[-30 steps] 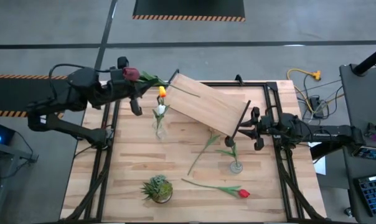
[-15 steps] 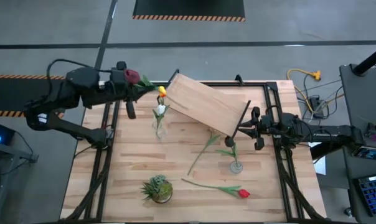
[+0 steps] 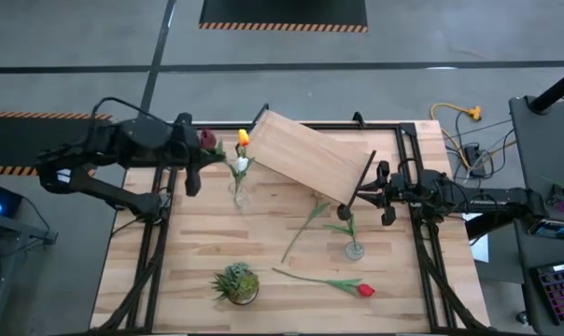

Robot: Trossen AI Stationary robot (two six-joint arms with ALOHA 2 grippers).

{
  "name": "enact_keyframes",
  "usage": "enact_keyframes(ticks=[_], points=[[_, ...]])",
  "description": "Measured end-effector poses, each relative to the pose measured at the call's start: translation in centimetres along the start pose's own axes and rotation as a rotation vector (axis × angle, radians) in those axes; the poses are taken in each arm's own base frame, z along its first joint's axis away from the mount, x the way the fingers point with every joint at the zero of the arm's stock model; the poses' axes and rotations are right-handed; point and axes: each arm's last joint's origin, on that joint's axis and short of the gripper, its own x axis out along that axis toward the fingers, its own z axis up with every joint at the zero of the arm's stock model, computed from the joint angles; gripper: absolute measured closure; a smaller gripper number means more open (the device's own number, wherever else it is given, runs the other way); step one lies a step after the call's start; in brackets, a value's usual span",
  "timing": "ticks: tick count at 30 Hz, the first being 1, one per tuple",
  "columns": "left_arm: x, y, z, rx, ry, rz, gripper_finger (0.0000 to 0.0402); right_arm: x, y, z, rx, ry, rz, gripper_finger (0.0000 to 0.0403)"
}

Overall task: Pick and place flowers into a vace then onto a shelf
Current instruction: Put the dark red tulip into the left transparent vase

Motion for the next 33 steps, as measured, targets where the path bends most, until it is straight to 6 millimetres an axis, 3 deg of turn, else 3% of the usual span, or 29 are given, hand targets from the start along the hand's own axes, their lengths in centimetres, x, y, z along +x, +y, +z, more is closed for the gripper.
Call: enact_keyframes(ticks=[16,25,33], points=[[0.4,0.4,-1.5,0.053,0.135,0.124,0.0401,0.0,0.0,-0.1,0.003,0.007,-0.002,0.0337],[2.3,0.0,-3.3,0.074,0.219,0.132,0.0401,0.0,0.0,-0.1,0.004,0.007,-0.002,0.0331],[5.1,-0.5,-5.5,0.1,0.244,0.151,0.0401,0.0,0.0,-0.1,0.004,0.008,-0.001,0.0329]])
